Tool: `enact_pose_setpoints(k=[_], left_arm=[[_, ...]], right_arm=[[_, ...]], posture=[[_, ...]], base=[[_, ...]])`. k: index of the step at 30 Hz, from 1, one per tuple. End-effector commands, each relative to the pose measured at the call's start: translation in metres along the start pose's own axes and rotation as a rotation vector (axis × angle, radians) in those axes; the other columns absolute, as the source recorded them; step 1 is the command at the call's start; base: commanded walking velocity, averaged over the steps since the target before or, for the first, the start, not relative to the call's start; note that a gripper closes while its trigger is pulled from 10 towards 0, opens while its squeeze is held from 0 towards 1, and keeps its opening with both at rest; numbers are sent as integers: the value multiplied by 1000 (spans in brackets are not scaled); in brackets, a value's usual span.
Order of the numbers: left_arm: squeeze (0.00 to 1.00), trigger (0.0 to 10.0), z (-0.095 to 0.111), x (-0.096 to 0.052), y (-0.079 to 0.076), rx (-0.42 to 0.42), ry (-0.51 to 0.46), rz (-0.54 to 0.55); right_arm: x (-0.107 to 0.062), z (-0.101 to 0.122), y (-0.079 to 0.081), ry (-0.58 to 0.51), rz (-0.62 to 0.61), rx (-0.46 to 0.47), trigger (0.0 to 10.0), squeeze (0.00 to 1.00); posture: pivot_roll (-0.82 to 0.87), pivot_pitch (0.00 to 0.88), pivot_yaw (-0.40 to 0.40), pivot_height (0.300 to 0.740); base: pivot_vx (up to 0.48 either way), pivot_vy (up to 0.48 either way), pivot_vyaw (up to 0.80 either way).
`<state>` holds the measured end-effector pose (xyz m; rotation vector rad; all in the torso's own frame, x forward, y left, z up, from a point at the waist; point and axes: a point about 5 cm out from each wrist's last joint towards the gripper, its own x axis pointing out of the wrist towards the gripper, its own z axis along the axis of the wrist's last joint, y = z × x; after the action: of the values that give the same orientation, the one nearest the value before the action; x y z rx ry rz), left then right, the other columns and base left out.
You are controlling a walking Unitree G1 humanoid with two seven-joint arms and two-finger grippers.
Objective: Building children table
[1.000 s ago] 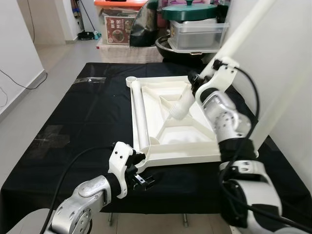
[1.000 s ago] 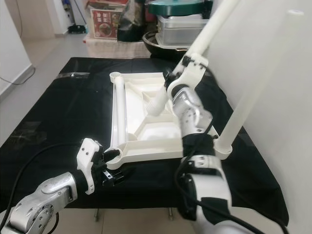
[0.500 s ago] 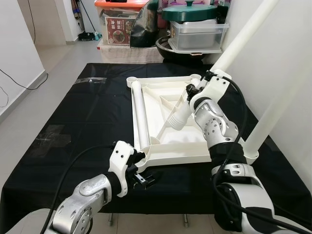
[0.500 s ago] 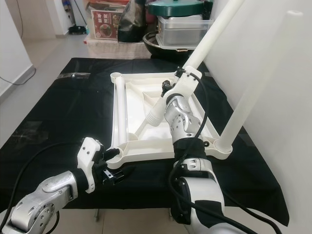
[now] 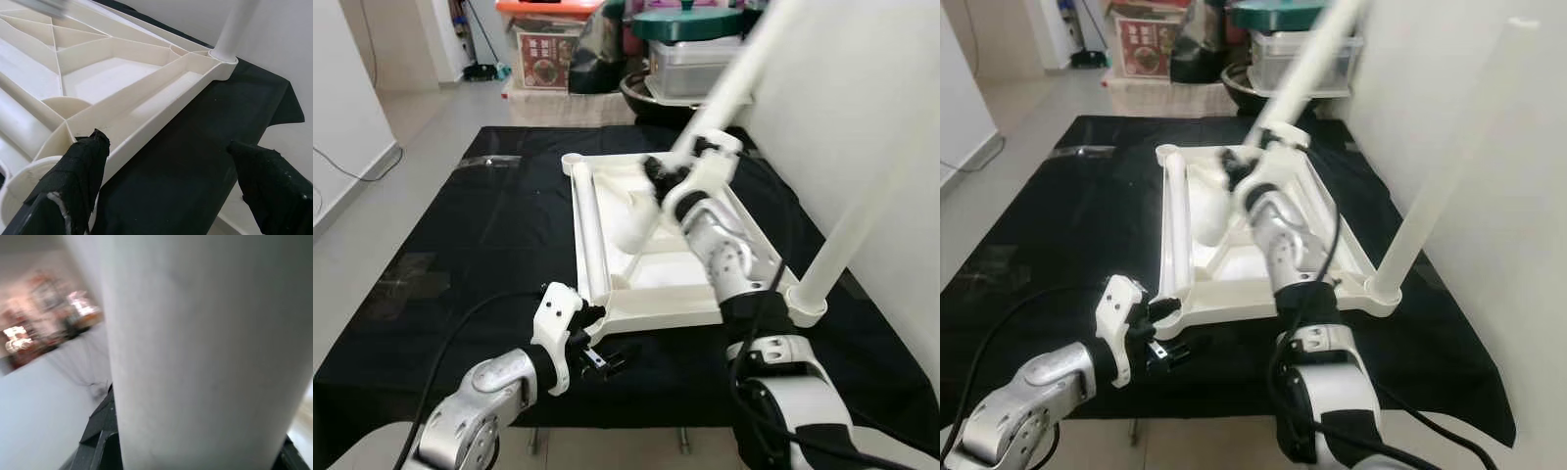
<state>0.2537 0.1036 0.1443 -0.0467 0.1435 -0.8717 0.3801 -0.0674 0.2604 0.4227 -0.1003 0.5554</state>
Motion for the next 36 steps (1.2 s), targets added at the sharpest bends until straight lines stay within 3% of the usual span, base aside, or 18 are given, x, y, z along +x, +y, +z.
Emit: enact_pose_setpoints(k=[1,2,4,5,11,12,13,15,19,20,21,22,31,36], left_arm=[[0,10000,6,-7,6,10,3,-2],[0,10000,6,-7,6,10,3,-2],[0,10000,14,-12,7,3,-23,-18],[0,10000,15,-14,7,0,-29,-27],[0,10000,18,-16,-2,-15,-48,-80],[0,10000,26,-18,-7,-37,-79,-116],[0,10000,26,-18,-7,-37,-79,-116],[0,10000,50,-29,-20,-85,-169,-236],[0,10000,60,-39,-32,-97,-184,-348],[0,10000,57,-46,-36,-80,-126,-406],[0,10000,57,-46,-36,-80,-126,-406],[0,10000,51,-52,-35,-65,-68,-427],[0,10000,44,-64,-41,-100,26,-498],[0,10000,40,-76,-35,-119,81,-464]], right_arm=[[-10,5,22,-9,279,1,0,0],[-10,5,22,-9,279,1,0,0],[-23,19,28,-69,506,21,0,0],[-26,23,28,-88,554,29,0,0],[-31,48,23,-179,663,118,0,0],[-36,55,25,-208,740,164,0,0],[-36,55,25,-208,740,164,0,0],[-48,56,31,-212,906,188,0,0],[-57,47,35,-169,1016,193,0,0],[-62,44,37,-149,1093,262,0,0],[-62,44,37,-149,1093,262,0,0],[-68,44,39,-131,1175,296,0,0],[-80,29,34,15,1278,293,0,0],[-84,32,29,59,1317,288,0,0]], posture=[[77,0,-38,740],[77,0,-38,740],[77,0,-37,740],[77,0,-37,740],[85,0,-42,740],[86,0,-45,740],[86,0,-45,740],[102,0,-52,740],[108,0,-53,740],[112,0,-50,740],[112,0,-50,740],[112,0,-45,740],[108,0,-37,740],[114,0,-41,740]], base=[[0,0,0],[0,0,0],[0,0,0],[0,0,0],[0,0,0],[0,0,0],[0,0,0],[0,0,0],[0,0,0],[0,0,0],[0,0,0],[0,0,0],[0,0,0],[0,0,0]])
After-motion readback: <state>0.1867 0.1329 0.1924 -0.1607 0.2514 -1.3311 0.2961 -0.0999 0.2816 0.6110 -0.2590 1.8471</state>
